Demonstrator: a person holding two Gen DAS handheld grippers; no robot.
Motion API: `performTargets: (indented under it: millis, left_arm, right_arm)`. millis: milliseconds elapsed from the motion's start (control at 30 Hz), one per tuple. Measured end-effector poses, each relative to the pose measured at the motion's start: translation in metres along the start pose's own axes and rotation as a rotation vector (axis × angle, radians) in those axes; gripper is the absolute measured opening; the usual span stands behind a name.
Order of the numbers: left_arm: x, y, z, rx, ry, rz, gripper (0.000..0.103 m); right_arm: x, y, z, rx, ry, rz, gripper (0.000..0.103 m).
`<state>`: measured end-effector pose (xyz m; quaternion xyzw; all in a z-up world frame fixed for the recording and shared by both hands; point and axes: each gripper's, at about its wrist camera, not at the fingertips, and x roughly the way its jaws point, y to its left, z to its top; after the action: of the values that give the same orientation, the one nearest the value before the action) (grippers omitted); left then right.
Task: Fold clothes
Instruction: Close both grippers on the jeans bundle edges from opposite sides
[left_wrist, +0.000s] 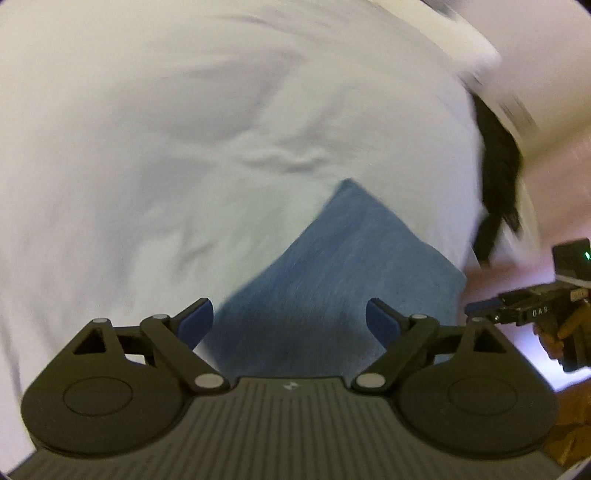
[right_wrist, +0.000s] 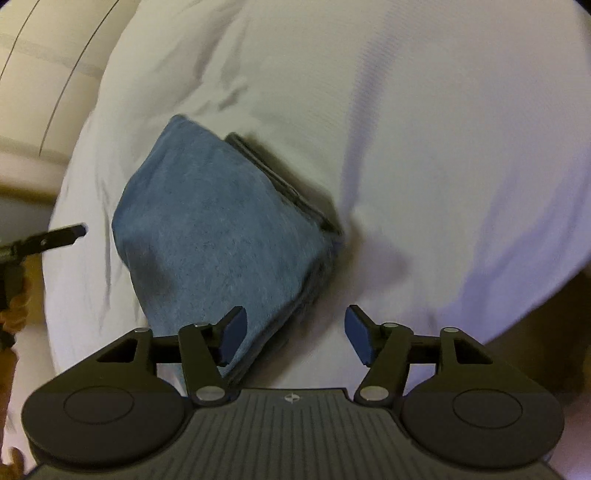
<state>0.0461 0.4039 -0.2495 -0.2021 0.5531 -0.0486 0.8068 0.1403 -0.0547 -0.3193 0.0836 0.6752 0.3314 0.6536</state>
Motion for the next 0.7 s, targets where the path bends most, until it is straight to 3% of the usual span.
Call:
performTargets:
  millis: [200, 400, 533, 700]
  left_arm:
    - [0.077, 0.017, 0.036, 0.144, 0.184, -0.175, 0.089]
    - [0.130, 0.051, 0.046, 0.041, 0.287, -0.412, 0.089]
    - [0.159, 0.049, 0.048, 0.034, 0.328, -0.506, 0.088]
    - [0.183, 0.016, 0.040, 0.144, 0.392, -0.550, 0.073]
  right_arm:
    - [0.024, -0.005, -0.048, 0.227, -0.093, 0.067, 0.070]
    - [0.044, 0.001, -0.070, 0.313, -0.174, 0.108, 0.071]
    - [0.059, -0.002, -0.074, 0.370, -0.236, 0.139, 0.071]
    - [0.078, -0.005, -0.078, 0.398, -0.295, 0.159, 0.079]
